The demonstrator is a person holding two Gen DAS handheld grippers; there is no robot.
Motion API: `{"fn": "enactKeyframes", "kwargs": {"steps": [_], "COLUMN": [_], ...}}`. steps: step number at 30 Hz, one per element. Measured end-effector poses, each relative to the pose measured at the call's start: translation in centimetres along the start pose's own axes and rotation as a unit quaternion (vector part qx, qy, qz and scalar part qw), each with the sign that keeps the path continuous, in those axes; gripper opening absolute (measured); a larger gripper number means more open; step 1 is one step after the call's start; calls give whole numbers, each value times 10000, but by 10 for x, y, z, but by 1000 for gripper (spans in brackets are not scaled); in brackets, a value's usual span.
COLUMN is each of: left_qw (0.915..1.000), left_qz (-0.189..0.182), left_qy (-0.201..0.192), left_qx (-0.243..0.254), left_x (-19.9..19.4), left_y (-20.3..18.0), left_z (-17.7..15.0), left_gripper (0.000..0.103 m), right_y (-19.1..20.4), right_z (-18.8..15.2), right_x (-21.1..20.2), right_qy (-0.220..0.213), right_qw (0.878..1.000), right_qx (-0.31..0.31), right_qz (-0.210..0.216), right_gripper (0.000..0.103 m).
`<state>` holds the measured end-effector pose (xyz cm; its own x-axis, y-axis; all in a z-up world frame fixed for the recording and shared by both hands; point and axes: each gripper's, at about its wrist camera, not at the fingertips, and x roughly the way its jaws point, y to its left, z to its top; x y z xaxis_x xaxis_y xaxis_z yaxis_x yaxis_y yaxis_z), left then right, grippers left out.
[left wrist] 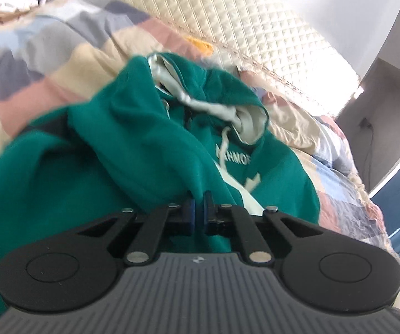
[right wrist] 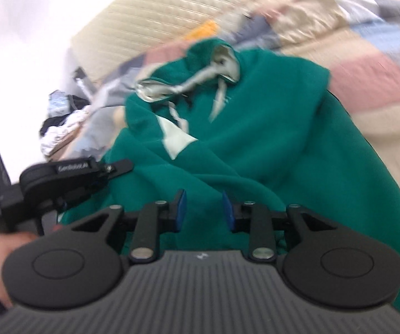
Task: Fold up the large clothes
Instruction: 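Move both open grippers over the hoodie toward its hood, then grasp the hood edge with both grippers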
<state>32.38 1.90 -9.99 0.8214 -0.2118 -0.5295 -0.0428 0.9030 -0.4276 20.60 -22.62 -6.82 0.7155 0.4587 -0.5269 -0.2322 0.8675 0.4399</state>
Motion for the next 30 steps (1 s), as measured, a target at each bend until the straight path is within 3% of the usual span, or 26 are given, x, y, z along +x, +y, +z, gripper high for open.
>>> {"fn": "enactKeyframes", "kwargs": {"steps": [4, 8, 10, 16, 18, 20, 30], "left_qw": [9993, 9950, 9944, 9948, 9947, 9940, 9942], "left_qz": [340, 747, 718, 552, 490, 529, 485], "left_qy": [141, 657, 734, 847, 844, 788, 212], "left_qx": [-114, -122, -235, 121, 331, 545, 935], "left_x": [12, 42, 48, 43, 33, 18, -50], "left_y": [20, 47, 57, 61, 59, 59, 56], "left_z": [5, -7, -13, -9, -7, -5, 35], "left_gripper": [6, 7, 7, 14, 22, 40, 50], "right_y": [0, 10, 13, 11, 8, 6, 16], "right_z": [-7, -14, -17, -18, -16, -14, 3], "right_x": [22, 32, 34, 44, 43, 41, 8], "right_qy": [484, 651, 652, 697, 671, 608, -252], "right_qw": [9988, 9978, 9975, 9973, 9976, 9981, 9992], "right_qx": [63, -134, -257, -242, -151, -57, -297], "right_qz": [-24, 46, 38, -26, 1, 40, -10], "right_gripper": [31, 32, 31, 31, 33, 34, 35]}}
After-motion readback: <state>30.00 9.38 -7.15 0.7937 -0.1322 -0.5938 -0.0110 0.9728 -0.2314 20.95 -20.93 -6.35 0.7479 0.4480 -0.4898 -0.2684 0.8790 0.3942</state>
